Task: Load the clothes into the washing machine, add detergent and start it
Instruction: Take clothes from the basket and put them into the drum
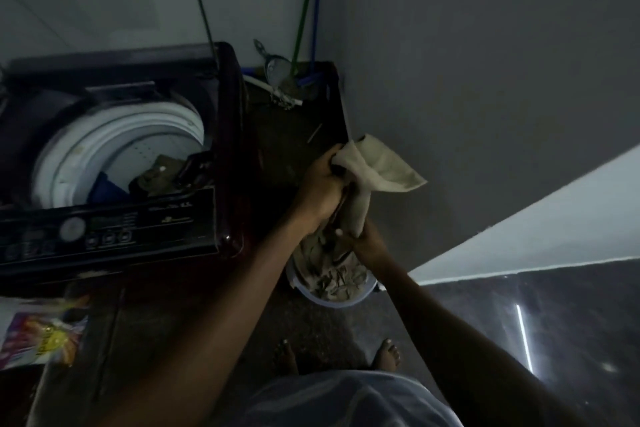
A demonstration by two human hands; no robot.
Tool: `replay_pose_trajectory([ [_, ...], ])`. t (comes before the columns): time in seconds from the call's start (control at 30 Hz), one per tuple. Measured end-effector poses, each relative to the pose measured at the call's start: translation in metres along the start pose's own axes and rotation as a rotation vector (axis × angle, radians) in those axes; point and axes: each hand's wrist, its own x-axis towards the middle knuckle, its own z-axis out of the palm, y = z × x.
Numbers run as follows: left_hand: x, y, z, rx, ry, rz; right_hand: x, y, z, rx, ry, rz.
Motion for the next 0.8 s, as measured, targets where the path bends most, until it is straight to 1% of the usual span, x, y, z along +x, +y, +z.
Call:
replay_pose_trajectory([
  [0.07,0.001,0.009,-0.02,0.028,0.04,0.055,-0.001,-0.014,-0.001,0.049,0.016,0.097],
  [0.13,0.001,0.009,-0.045,0.115,0.04,0.093,-0.001,-0.031,-0.007,0.118,0.049,0.073],
  [0.23,0.004,-0.004,-0.077,0.498,0.031,0.112,0.002,-0.064,-0.02,0.164,0.114,0.011],
  [0.33,0.003,-0.018,-0.094,0.875,-0.04,-0.032,0.001,-0.104,-0.033,0.19,0.127,-0.056],
  [0.37,0.004,-0.022,-0.094,0.96,-0.087,-0.081,0.001,-0.119,-0.037,0.187,0.118,-0.091],
  [0.43,0.002,-0.023,-0.089,1.048,-0.154,-0.072,0.002,-0.155,-0.041,0.183,0.104,-0.159],
  [0.5,0.002,-0.022,-0.075,0.99,-0.146,-0.01,0.002,-0.191,-0.038,0.145,0.056,-0.23],
  [0.57,0.005,-0.016,-0.059,0.788,-0.022,0.031,0.001,-0.222,-0.036,0.148,-0.005,-0.27],
  [0.63,0.012,-0.005,-0.049,0.544,0.144,0.024,-0.003,-0.241,-0.04,0.229,-0.065,-0.282],
  [0.67,0.017,0.0,-0.047,0.485,0.193,0.009,-0.006,-0.246,-0.046,0.25,-0.094,-0.295],
  [0.73,0.023,0.009,-0.047,0.455,0.235,0.023,-0.012,-0.248,-0.063,0.217,-0.148,-0.352],
  [0.8,0.027,0.014,-0.051,0.388,0.297,0.032,-0.015,-0.23,-0.079,0.152,-0.13,-0.389],
])
